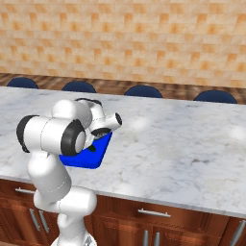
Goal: Place the two vegetables and bowl onto the tray for setting up a vegetable dip station.
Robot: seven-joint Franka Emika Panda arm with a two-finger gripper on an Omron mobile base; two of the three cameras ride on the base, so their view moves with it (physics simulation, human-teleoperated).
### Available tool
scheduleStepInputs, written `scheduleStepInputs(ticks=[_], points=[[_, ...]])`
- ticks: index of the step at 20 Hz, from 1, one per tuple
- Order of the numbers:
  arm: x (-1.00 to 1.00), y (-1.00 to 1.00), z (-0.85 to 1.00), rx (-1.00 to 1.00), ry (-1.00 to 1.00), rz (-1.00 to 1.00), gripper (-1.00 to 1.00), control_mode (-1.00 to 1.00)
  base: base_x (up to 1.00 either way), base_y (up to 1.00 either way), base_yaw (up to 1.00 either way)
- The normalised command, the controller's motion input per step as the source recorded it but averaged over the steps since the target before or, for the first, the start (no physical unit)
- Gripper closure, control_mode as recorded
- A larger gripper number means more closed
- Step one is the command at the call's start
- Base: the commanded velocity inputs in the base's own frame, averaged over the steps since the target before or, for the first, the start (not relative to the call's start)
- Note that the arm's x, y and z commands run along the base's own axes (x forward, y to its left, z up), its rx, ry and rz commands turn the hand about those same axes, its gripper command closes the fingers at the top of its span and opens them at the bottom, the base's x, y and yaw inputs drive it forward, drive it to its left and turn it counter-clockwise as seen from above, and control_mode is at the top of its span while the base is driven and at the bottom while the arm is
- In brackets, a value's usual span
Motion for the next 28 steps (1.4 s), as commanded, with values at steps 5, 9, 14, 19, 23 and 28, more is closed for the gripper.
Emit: scheduleStepInputs(ticks=[5,9,14,19,23,28], points=[[-0.03,0.0,-0.13,0.01,0.04,0.0,-1.0,-1.0,0.0,0.0,0.0],[0.0,0.0,-0.05,0.02,0.02,0.0,-1.0,-1.0,0.0,0.0,0.0],[-0.02,0.0,0.0,0.02,0.0,0.0,-1.0,-1.0,0.0,0.0,0.0],[-0.01,0.0,0.0,0.01,0.0,0.0,-1.0,-1.0,0.0,0.0,0.0],[-0.02,0.0,0.03,0.01,0.0,0.0,-1.0,-1.0,0.0,0.0,0.0],[-0.12,0.0,0.21,0.0,0.14,-0.01,-1.0,-1.0,0.0,0.0,0.0]])
